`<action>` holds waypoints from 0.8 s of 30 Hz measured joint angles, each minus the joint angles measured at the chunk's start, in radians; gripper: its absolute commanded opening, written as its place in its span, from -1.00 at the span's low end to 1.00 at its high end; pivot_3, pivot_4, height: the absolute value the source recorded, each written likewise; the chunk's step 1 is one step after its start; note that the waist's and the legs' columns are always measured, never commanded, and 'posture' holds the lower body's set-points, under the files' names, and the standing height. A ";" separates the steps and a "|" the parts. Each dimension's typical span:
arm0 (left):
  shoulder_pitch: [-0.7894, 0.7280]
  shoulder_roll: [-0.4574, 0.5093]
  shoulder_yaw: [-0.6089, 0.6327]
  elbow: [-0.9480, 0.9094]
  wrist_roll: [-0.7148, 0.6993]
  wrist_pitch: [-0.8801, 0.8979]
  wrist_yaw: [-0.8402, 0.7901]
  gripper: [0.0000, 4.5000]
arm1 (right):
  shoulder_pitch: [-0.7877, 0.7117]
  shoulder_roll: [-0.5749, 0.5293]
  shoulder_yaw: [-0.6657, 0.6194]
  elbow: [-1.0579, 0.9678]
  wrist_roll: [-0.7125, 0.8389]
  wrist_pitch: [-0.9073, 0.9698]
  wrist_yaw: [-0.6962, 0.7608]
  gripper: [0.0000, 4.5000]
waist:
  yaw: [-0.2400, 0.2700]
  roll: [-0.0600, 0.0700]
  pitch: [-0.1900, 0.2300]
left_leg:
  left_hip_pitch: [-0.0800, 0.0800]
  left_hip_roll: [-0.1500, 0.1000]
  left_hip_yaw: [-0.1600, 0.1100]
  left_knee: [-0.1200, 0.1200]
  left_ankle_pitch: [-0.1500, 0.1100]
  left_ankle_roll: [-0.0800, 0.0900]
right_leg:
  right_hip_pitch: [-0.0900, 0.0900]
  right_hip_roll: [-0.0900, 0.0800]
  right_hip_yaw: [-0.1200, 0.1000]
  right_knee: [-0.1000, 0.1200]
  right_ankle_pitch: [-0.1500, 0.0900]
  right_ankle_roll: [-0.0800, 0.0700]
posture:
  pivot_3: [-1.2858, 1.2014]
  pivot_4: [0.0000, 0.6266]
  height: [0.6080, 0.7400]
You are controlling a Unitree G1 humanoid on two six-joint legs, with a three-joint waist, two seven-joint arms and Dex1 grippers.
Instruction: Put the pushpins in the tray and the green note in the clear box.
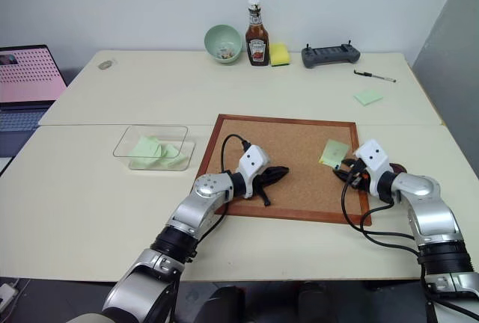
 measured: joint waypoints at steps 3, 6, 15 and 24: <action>0.000 0.000 0.000 0.000 0.000 0.000 0.000 -1.00 | -0.004 0.003 0.000 0.014 -0.001 -0.008 -0.001 -0.31 | 0.000 0.000 0.000 | 0.000 0.000 0.000 0.000 0.000 0.000 | 0.000 0.000 0.000 0.000 0.000 0.000 | 0.03 -0.52 1.00; 0.000 0.000 0.000 0.000 0.000 0.000 0.000 -1.00 | -0.007 0.004 0.000 0.019 -0.003 -0.011 -0.005 -0.52 | 0.000 0.000 0.000 | 0.000 0.000 0.000 0.000 0.000 0.000 | 0.000 0.000 0.000 0.000 0.000 0.000 | 0.03 -0.52 1.00; 0.000 0.000 0.000 0.000 0.000 0.000 0.002 -1.00 | -0.009 0.006 0.009 0.020 -0.001 -0.015 0.003 -0.99 | 0.000 0.000 0.000 | 0.000 0.000 0.000 0.000 0.000 0.000 | 0.000 0.000 0.000 0.000 0.000 0.000 | 0.03 -0.52 1.00; 0.000 -0.001 0.000 0.000 0.001 0.000 0.002 -1.00 | -0.004 0.006 -0.002 0.009 0.022 0.003 0.006 -0.99 | 0.000 0.000 0.000 | 0.000 0.000 0.000 0.000 0.000 0.000 | 0.000 0.000 0.000 0.000 0.000 0.000 | 0.03 -0.52 1.00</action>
